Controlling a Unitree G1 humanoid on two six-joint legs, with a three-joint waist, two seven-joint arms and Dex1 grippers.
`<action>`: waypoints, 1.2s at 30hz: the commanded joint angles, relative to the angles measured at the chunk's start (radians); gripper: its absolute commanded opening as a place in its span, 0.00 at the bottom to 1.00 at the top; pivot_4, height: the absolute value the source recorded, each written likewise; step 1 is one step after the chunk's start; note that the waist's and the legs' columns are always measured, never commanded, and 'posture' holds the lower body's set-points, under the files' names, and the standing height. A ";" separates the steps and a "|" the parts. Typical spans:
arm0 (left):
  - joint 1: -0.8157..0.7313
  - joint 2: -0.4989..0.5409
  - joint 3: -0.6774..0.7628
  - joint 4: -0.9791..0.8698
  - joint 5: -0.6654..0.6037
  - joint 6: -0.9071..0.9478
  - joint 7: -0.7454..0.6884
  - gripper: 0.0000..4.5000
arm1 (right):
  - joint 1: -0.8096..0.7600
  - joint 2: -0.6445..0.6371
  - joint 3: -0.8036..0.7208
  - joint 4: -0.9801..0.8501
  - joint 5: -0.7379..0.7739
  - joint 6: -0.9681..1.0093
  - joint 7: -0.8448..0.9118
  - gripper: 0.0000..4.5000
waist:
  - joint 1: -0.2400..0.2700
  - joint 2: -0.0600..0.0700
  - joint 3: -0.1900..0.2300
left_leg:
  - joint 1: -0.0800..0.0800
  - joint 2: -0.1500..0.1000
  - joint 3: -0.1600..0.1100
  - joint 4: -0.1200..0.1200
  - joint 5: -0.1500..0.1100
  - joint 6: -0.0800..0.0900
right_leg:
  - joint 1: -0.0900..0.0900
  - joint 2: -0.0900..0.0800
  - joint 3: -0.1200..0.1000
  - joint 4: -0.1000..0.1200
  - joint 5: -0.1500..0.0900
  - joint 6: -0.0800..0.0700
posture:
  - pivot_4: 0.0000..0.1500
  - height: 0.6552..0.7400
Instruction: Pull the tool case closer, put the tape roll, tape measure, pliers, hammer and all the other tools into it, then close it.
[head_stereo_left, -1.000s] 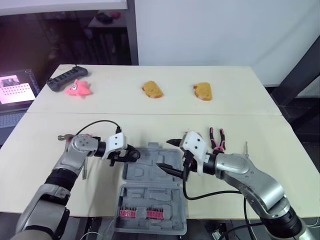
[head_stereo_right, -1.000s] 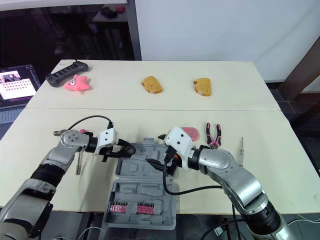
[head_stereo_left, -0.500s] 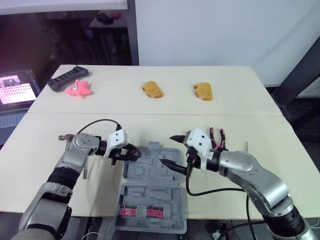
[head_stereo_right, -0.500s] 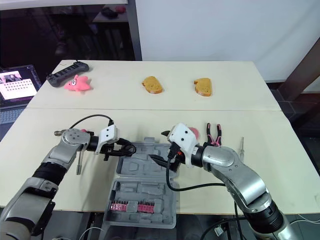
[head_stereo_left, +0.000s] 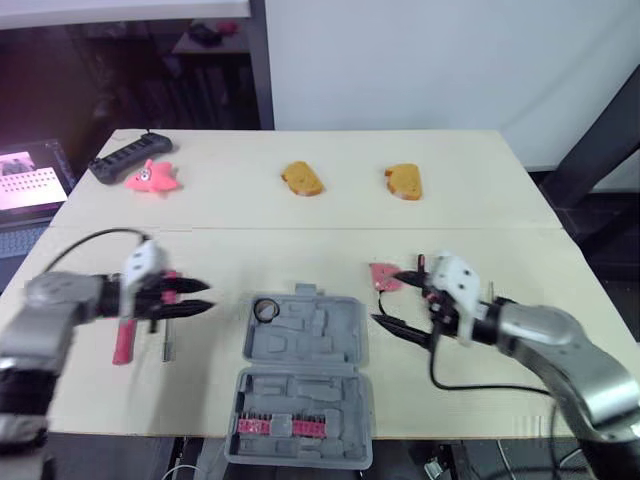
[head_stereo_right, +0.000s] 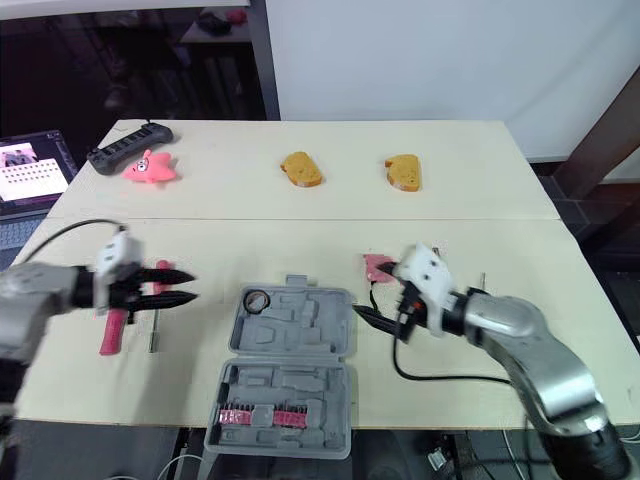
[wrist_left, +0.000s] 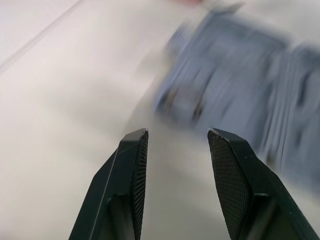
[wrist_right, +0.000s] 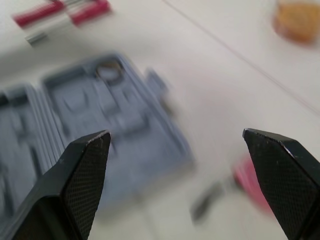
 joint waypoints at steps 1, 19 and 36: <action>0.086 0.086 0.165 0.157 0.019 -0.107 0.040 0.44 | 0.112 -0.027 -0.144 0.047 -0.015 -0.136 0.061 1.00 | 0.000 0.000 0.000 | 0.000 0.000 0.000 0.000 0.000 0.000 | 0.000 0.000 0.000 0.000 0.000 0.000 | 1.00 1.00; 0.365 0.131 0.412 0.556 0.007 -0.394 0.140 0.99 | 0.262 -0.083 -0.400 0.603 -0.081 -0.541 0.215 1.00 | -0.001 -0.001 0.000 | 0.004 0.000 0.002 0.000 0.000 0.000 | 0.004 0.000 0.001 -0.002 -0.002 -0.004 | 1.00 1.00; 0.392 -0.095 0.275 -0.125 -0.147 -0.038 0.214 0.99 | 0.248 0.037 -0.244 0.057 0.065 -0.132 -0.042 1.00 | 0.001 -0.001 -0.001 | 0.005 0.001 0.003 0.000 0.000 -0.001 | 0.005 0.000 0.002 -0.001 0.000 0.000 | 1.00 1.00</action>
